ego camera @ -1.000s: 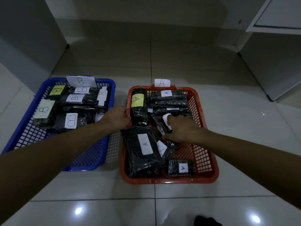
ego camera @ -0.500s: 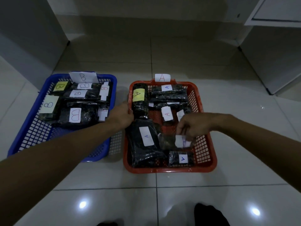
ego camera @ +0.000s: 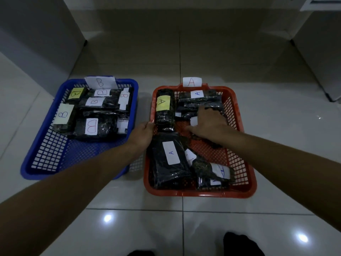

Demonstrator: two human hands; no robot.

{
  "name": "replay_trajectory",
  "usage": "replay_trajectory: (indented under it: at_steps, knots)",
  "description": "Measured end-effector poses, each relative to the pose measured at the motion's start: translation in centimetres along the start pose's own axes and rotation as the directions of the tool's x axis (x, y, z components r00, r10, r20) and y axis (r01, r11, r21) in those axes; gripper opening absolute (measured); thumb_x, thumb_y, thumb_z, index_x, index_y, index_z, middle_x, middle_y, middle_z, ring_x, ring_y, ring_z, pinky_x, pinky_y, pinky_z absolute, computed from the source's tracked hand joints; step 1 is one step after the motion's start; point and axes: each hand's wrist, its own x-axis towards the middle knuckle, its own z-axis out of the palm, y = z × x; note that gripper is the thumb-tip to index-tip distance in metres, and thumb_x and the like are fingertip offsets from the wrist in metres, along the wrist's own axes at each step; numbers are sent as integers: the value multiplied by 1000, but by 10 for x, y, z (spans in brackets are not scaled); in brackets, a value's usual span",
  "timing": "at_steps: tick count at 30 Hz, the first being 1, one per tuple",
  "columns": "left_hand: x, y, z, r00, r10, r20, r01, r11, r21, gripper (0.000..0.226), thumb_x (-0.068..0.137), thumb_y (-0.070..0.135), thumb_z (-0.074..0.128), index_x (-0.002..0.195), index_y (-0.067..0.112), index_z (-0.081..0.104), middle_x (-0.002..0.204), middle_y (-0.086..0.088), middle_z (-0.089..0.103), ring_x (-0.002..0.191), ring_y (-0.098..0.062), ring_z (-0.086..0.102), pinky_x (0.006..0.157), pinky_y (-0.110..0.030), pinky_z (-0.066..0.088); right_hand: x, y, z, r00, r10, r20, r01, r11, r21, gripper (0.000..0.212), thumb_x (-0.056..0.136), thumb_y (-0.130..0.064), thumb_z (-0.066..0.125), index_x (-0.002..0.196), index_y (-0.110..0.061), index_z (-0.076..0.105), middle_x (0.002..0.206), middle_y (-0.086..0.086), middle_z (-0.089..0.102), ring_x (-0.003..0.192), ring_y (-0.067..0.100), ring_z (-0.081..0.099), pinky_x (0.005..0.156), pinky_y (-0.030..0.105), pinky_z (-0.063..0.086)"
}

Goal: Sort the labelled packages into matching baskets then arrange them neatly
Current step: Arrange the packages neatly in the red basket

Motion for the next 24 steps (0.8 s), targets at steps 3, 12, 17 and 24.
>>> replay_trajectory:
  at_steps: [3, 12, 17, 24]
  knots:
    - [1, -1, 0, 1000, -8, -18, 7, 997, -82, 31, 102, 35, 35, 110, 16, 59, 106, -8, 65, 96, -21, 62, 82, -32, 49, -3, -1, -1, 999, -49, -1, 49, 999, -10, 82, 80, -46, 72, 141, -11, 30, 114, 12, 60, 99, 29, 61, 82, 42, 54]
    - [10, 6, 15, 999, -32, -36, 22, 964, -265, 28, 98, 34, 39, 111, 17, 56, 104, -11, 65, 96, -26, 64, 87, -44, 52, -40, 30, -25, 844, -143, 517, 256, 954, -154, 70, 74, -53, 78, 130, -20, 52, 123, 1, 60, 102, 16, 55, 87, 28, 49]
    - [17, 8, 8, 999, -25, 21, 28, 976, -217, 31, 98, 28, 41, 112, 5, 56, 100, -14, 64, 91, -25, 62, 83, -39, 49, -38, 32, -45, 832, -110, 544, 250, 949, -191, 60, 81, -68, 61, 125, -26, 60, 124, -3, 63, 106, 16, 59, 93, 35, 52]
    - [21, 7, 0, 998, -32, 62, 42, 983, -177, 26, 100, 23, 42, 97, 6, 61, 90, -13, 66, 85, -26, 63, 80, -39, 51, -38, -40, -39, 913, -160, 376, 52, 958, 282, 51, 74, -61, 74, 104, -25, 55, 109, -6, 66, 98, 13, 62, 88, 32, 53]
